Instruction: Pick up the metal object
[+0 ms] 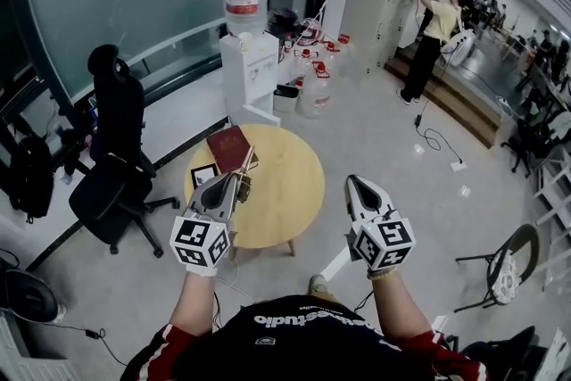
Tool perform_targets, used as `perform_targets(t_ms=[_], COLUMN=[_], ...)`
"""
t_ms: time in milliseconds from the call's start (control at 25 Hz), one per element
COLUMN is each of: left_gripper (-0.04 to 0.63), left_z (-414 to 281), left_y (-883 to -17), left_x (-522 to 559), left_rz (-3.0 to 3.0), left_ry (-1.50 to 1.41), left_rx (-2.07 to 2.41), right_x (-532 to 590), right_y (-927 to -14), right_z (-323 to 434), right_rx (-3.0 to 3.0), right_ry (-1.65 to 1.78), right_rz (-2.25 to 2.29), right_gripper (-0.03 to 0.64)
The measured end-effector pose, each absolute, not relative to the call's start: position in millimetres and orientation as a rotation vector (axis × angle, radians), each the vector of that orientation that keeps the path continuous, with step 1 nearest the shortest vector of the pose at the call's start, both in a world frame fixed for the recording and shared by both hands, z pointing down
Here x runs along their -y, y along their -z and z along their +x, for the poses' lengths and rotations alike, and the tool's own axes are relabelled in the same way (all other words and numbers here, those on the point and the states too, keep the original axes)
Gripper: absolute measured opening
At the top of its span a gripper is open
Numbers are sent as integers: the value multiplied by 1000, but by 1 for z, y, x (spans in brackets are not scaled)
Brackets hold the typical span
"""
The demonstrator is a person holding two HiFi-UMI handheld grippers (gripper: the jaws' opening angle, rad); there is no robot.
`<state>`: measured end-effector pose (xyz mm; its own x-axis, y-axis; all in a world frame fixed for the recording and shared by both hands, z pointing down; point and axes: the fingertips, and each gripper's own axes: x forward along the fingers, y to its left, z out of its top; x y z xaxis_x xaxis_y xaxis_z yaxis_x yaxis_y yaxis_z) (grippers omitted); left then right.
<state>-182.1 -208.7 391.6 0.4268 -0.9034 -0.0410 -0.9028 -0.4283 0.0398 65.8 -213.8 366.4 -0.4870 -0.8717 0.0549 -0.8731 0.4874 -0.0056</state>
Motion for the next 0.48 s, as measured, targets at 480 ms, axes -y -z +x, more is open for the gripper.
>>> perform_targets(t_ms=[480], left_gripper=[17], left_z=[-180], left_y=[-385], left_x=[196], left_rz=[2643], left_ry=[107], left_rx=[1697], right_x=[210], right_y=[-362], right_z=[67], right_rx=[2666], right_ry=[-20], right_rz=[1543], right_gripper=[26])
